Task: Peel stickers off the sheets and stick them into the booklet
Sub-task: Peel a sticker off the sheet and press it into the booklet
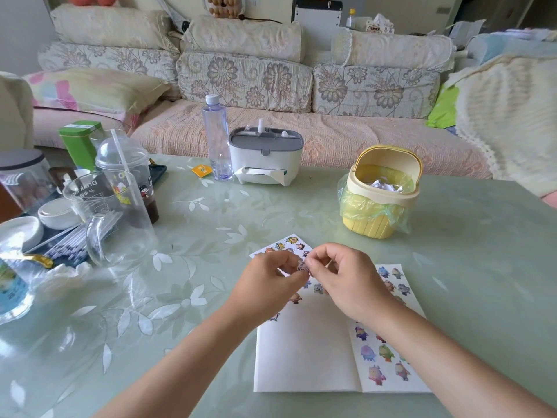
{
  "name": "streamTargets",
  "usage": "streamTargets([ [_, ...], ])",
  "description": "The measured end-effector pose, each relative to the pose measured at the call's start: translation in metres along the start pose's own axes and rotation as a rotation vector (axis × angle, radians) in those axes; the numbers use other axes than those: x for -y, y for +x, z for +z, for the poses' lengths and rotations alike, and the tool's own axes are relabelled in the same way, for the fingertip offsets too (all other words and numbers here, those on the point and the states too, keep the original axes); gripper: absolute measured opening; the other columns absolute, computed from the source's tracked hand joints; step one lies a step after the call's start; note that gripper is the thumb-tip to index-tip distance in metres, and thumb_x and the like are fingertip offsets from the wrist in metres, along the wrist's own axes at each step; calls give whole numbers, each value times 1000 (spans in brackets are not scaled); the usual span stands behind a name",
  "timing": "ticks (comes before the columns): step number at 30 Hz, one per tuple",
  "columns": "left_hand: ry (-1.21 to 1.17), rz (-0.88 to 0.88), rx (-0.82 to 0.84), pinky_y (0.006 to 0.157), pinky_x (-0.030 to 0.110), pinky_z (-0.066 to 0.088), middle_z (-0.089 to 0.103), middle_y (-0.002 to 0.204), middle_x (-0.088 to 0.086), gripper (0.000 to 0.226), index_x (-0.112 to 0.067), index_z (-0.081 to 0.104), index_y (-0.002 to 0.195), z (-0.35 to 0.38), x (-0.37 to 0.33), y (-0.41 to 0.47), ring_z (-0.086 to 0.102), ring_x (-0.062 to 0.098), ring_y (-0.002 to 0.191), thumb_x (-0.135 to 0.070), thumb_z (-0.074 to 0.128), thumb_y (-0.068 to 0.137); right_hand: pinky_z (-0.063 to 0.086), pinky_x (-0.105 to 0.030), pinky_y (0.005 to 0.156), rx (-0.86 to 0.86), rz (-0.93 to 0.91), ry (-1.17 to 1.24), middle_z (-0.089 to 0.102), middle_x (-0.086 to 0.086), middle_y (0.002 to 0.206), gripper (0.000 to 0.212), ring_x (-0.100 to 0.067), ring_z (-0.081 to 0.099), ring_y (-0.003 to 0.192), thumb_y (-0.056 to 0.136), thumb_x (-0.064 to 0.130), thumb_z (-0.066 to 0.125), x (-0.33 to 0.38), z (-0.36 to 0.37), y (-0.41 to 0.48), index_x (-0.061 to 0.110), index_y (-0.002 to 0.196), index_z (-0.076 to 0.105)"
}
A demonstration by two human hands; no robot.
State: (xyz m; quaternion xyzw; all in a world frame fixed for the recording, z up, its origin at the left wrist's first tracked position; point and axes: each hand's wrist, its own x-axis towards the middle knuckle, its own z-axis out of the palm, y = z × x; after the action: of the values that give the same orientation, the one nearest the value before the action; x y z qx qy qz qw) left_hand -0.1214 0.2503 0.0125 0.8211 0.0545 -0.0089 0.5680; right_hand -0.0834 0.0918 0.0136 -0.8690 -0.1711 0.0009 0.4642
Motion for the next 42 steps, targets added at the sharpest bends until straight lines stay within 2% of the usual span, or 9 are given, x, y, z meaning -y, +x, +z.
streamTargets([
  [7, -129, -8, -92, 52, 22, 39, 66, 74, 7, 20, -19, 74, 74, -2, 3, 4, 54, 14, 61, -32, 71, 89, 50, -28, 62, -25, 21, 96, 65, 16, 62, 9, -12, 58, 55, 93, 27, 69, 2, -2, 3, 30, 85, 73],
  [10, -116, -2, -80, 55, 25, 39, 68, 72, 2, 17, -20, 74, 75, -1, 4, 3, 53, 15, 61, -30, 72, 89, 47, -23, 60, -22, 13, 53, 59, 23, 53, 11, -12, 56, 54, 92, 23, 69, 2, -3, 2, 29, 83, 72],
  [14, -58, 19, -122, 65, 32, 50, 75, 76, -3, 10, -24, 75, 77, 1, 3, 3, 63, 13, 64, -24, 71, 86, 41, -17, 55, -104, -46, -76, 62, 27, 63, 10, -5, 51, 50, 85, 23, 72, 1, -2, -1, 28, 77, 72],
  [20, -17, 21, -139, 58, 40, 55, 74, 72, -7, 16, -27, 75, 73, 3, 1, 0, 58, 14, 56, -24, 67, 86, 36, -11, 55, -228, -204, -256, 64, 19, 72, 8, -1, 56, 59, 77, 23, 76, 0, 3, -3, 28, 72, 71],
  [23, -53, 19, -150, 57, 32, 48, 73, 73, -2, 15, -24, 74, 74, 0, 0, 2, 63, 23, 62, -27, 68, 88, 42, -16, 52, -115, -36, 59, 64, 13, 59, 12, -5, 51, 47, 85, 21, 73, 7, -1, -1, 27, 75, 77],
  [29, -74, 36, -74, 55, 23, 47, 75, 76, -1, 14, -21, 74, 78, -7, 1, 5, 63, 8, 64, -28, 72, 89, 41, -23, 46, 85, 222, 406, 71, 4, 68, 3, -15, 56, 54, 86, 17, 77, 8, -10, 3, 16, 85, 80],
  [34, -51, 75, -43, 54, 20, 46, 75, 77, -5, 13, -19, 75, 82, -9, 2, 6, 62, 5, 64, -26, 70, 92, 41, -23, 46, 86, 208, 358, 67, 8, 60, 2, -12, 56, 52, 86, 17, 78, 6, -11, 4, 15, 85, 78],
  [37, -128, 43, -35, 56, 26, 48, 75, 78, -8, 13, -18, 75, 87, -9, 2, 6, 63, 5, 65, -23, 67, 95, 43, -23, 49, 70, 153, 254, 63, 2, 57, 7, -13, 57, 52, 90, 20, 73, 1, -9, 5, 20, 84, 77],
  [42, -140, 33, -36, 62, 25, 49, 75, 78, 1, 14, -19, 74, 84, -3, 0, 3, 64, 8, 66, -30, 72, 90, 41, -20, 51, 28, 111, 192, 59, -1, 53, 17, -11, 54, 48, 95, 18, 65, -1, -5, 6, 18, 80, 73],
])
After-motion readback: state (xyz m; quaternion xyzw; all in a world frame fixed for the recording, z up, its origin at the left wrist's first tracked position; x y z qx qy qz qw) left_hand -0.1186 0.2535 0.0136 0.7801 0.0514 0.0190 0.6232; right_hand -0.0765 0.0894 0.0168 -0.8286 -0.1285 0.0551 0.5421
